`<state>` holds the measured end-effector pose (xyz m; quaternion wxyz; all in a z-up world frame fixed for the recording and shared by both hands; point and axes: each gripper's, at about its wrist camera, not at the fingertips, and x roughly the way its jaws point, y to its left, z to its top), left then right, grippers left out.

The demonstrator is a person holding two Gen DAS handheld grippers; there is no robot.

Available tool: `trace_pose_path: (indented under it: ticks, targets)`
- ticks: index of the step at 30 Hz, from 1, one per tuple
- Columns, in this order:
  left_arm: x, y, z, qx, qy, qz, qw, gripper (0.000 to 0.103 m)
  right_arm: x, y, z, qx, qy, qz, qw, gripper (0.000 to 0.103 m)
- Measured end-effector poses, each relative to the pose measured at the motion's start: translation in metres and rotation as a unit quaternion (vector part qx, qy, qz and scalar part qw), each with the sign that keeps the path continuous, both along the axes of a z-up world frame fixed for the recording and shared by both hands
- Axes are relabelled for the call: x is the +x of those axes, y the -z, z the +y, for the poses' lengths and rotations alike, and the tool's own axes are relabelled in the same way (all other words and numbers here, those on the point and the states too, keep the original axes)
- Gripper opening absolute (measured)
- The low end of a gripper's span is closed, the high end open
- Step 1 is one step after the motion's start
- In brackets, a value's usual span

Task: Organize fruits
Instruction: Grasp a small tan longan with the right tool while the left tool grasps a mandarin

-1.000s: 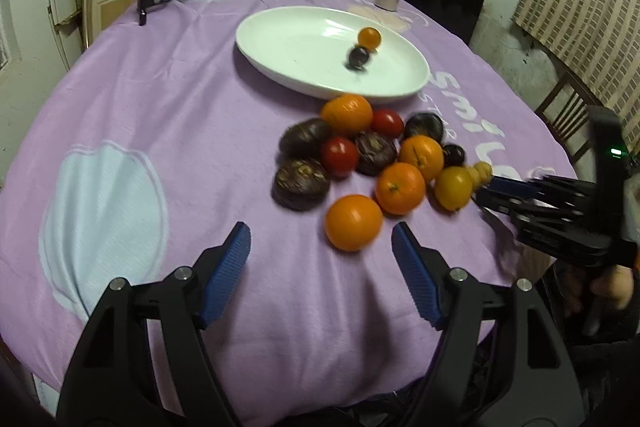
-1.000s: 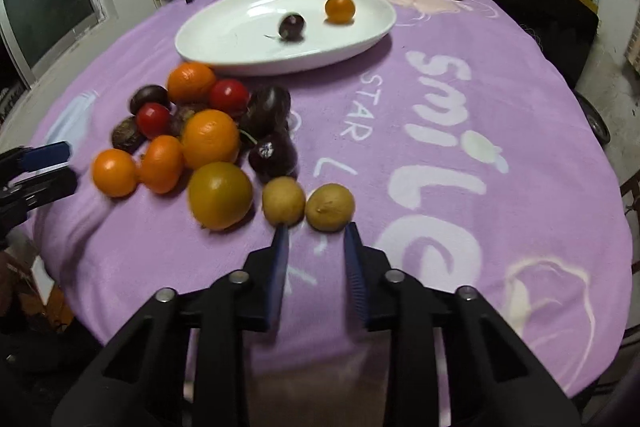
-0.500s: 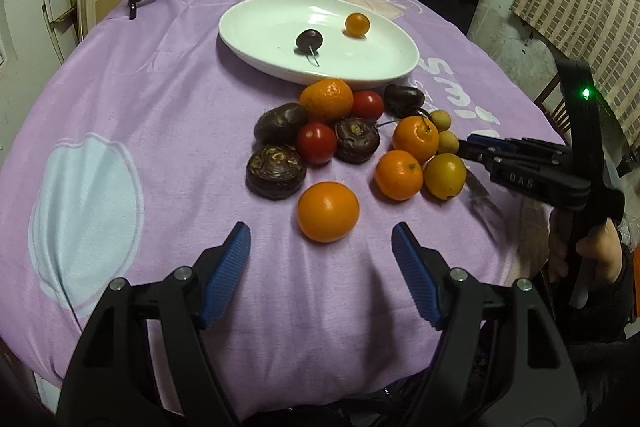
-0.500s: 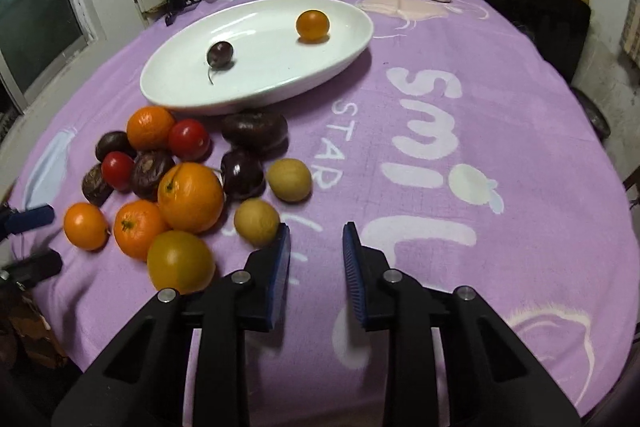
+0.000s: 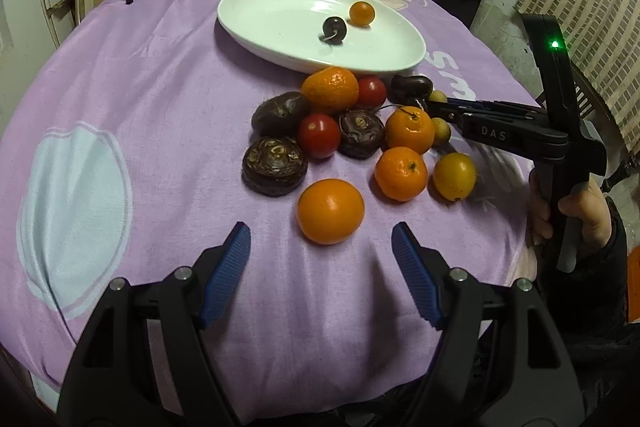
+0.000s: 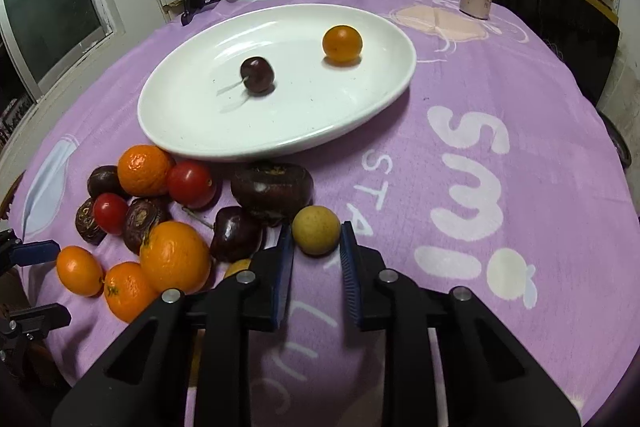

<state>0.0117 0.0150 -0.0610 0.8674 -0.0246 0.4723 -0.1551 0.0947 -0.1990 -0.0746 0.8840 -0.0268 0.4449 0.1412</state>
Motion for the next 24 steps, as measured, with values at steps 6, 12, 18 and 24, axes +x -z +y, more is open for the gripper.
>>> trace_pose_path:
  ticks: [6,12,18,24]
  targets:
    - [0.006,0.006,-0.001,-0.004,-0.004,0.012,0.9999,0.065,-0.016,-0.008,-0.010,0.007,0.032,-0.005,0.999,0.024]
    - [0.015,0.009,-0.009,-0.006,0.003,0.012,0.9999,0.052,-0.056,-0.022,-0.028,0.060,0.040,-0.012,0.997,0.024]
    - [0.024,0.011,-0.026,0.023,0.005,-0.007,0.9997,0.038,-0.080,-0.031,-0.025,0.078,0.027,-0.022,0.996,0.024]
    - [0.020,0.003,-0.017,0.008,-0.001,-0.011,0.9999,0.038,-0.087,-0.041,-0.015,0.086,0.011,-0.033,0.996,0.024]
